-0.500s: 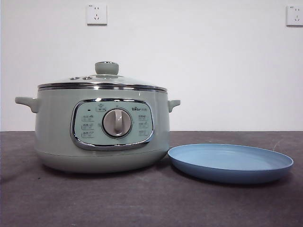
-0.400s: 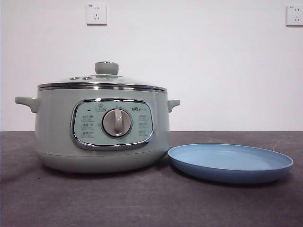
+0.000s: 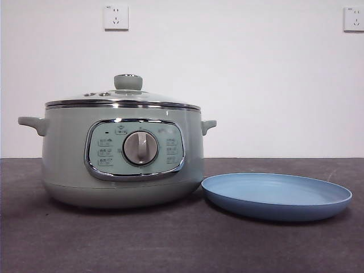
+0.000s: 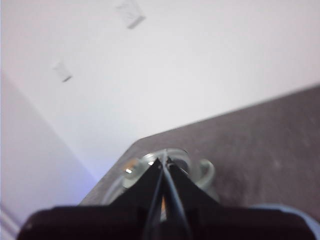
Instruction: Take the potato out from the steamer,put the potato on the plate,close the lid
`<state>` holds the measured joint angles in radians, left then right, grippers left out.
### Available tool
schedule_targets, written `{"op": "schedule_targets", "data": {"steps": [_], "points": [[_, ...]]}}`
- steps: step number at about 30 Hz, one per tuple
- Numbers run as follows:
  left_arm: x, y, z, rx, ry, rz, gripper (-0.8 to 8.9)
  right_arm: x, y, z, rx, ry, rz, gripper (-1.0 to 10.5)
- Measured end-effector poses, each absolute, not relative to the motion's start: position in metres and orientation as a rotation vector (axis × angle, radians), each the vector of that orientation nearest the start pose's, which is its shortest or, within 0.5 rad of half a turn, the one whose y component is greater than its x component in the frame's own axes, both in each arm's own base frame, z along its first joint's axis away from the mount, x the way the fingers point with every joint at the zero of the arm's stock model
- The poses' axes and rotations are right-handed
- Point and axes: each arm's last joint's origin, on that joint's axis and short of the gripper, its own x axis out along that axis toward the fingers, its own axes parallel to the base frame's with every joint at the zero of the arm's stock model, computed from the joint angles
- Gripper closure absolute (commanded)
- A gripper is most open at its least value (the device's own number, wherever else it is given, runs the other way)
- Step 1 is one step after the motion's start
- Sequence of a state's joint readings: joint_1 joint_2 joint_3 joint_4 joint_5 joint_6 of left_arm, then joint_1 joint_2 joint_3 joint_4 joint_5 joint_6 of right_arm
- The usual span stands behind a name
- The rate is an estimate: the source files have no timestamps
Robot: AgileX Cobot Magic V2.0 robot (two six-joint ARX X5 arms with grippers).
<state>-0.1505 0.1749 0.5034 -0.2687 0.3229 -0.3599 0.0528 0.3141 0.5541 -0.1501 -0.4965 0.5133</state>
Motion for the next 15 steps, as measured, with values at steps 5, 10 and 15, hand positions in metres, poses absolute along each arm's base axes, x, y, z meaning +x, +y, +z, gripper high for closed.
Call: {"op": "schedule_targets", "data": {"steps": [5, 10, 15], "points": [[0.071, -0.023, 0.324, -0.32, 0.05, -0.565, 8.21, 0.094, 0.021, 0.355, 0.402, 0.068, 0.65, 9.6], [0.081, -0.029, 0.352, -0.286, 0.129, -0.688, 8.21, 0.108, 0.025, 0.393, 0.336, 0.118, 0.764, 9.6], [0.094, -0.034, 0.38, -0.224, 0.19, -0.732, 8.21, 0.127, 0.028, 0.423, 0.284, 0.176, 0.885, 9.6]]}}
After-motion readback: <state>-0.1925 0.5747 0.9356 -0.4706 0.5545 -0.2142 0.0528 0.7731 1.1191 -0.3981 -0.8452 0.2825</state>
